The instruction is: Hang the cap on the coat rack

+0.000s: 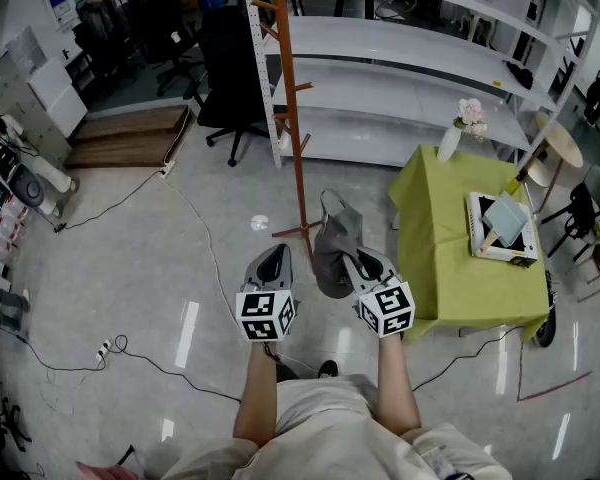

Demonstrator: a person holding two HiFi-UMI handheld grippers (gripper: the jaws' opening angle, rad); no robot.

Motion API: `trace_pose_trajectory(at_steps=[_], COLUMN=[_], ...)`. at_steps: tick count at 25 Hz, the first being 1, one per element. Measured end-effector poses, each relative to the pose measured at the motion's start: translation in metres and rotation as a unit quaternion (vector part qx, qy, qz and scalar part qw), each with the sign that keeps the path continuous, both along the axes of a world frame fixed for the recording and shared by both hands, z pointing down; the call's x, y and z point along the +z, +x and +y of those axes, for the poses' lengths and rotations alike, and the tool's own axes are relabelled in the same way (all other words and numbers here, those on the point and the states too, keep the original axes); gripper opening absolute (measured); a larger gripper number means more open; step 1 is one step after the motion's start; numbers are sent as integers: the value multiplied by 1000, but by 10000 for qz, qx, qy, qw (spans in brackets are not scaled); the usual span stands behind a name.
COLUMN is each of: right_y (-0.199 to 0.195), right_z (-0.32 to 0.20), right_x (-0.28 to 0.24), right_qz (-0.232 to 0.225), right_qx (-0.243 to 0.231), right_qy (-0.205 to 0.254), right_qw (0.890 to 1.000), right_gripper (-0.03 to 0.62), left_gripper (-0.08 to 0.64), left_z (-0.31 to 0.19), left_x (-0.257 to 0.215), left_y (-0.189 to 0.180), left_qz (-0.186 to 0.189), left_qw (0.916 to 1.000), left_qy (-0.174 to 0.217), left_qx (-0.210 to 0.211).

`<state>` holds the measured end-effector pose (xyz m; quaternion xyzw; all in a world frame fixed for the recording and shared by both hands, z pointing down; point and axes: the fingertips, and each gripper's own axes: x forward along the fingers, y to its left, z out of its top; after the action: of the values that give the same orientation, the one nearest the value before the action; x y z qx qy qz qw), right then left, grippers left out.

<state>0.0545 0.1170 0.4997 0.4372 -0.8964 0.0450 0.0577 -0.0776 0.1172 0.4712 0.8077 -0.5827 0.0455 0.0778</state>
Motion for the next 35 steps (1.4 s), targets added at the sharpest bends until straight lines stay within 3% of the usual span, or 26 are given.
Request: trace_pose_trajectory(at_steps=[13,20,25,35], right_y=[14,36,37,30], right_z=[3,-4,-17,-63], right_x=[3,0,-3,5], right_qz=[29,-226,-238,-143], right_qx=[-34,80,89,0], right_qy=[43,-10,41,-15], right_qw=[10000,9997,9997,9999], right_gripper=[48,48,48,48], left_gripper=[8,8,8,8], left_z=[3,6,-7,-65], left_x=[2,11,1,2], left_y=[7,3,-12,-11], left_qz=[39,110,-8,-12], left_qw=[9999,9996,9994,9995], left_qy=[10,-182,-63,-43], left_qx=[-120,-171,-348,-306])
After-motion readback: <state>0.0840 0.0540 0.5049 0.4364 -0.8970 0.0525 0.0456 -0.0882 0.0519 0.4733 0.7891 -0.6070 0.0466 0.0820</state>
